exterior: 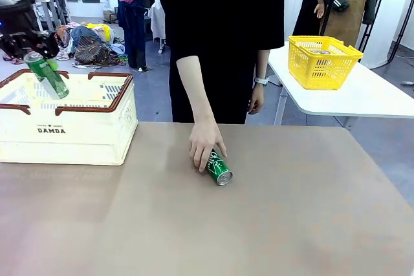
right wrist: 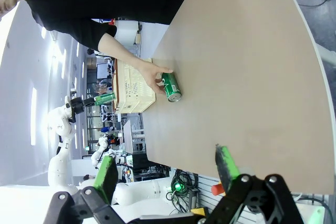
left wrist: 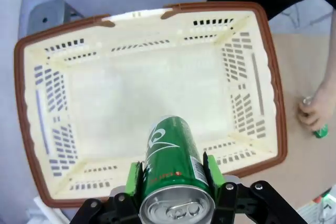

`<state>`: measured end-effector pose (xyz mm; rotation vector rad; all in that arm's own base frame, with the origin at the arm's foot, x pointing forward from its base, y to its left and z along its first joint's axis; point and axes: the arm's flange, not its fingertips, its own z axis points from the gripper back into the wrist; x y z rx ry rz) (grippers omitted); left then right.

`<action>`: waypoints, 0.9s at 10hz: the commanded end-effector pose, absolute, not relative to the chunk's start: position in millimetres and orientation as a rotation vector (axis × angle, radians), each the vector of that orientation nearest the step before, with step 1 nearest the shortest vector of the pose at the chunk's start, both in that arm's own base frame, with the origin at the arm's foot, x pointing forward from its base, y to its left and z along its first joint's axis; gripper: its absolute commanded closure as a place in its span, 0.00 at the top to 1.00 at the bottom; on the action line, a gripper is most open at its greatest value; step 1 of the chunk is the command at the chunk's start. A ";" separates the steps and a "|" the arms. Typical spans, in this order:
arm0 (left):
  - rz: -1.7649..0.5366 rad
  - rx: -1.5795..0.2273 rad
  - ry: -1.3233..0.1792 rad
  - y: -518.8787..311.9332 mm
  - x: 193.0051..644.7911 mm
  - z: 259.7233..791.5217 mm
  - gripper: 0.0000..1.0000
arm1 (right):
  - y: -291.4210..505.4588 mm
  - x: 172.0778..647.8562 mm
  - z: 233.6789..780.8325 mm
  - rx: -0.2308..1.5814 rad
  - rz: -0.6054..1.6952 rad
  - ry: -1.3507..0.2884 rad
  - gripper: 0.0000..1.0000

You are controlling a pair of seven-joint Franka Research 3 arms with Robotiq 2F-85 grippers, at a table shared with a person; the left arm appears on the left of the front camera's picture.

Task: Place the drinks into the Shopping basket.
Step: Pick up one drink and place it into the Shopping basket.

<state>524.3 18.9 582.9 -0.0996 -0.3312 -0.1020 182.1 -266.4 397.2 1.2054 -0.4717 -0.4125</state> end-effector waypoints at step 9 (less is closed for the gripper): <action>-0.098 -0.061 -0.296 15.9 591.4 543.2 0.00 | -266.7 184.7 399.3 1.221 -0.397 -0.508 1.00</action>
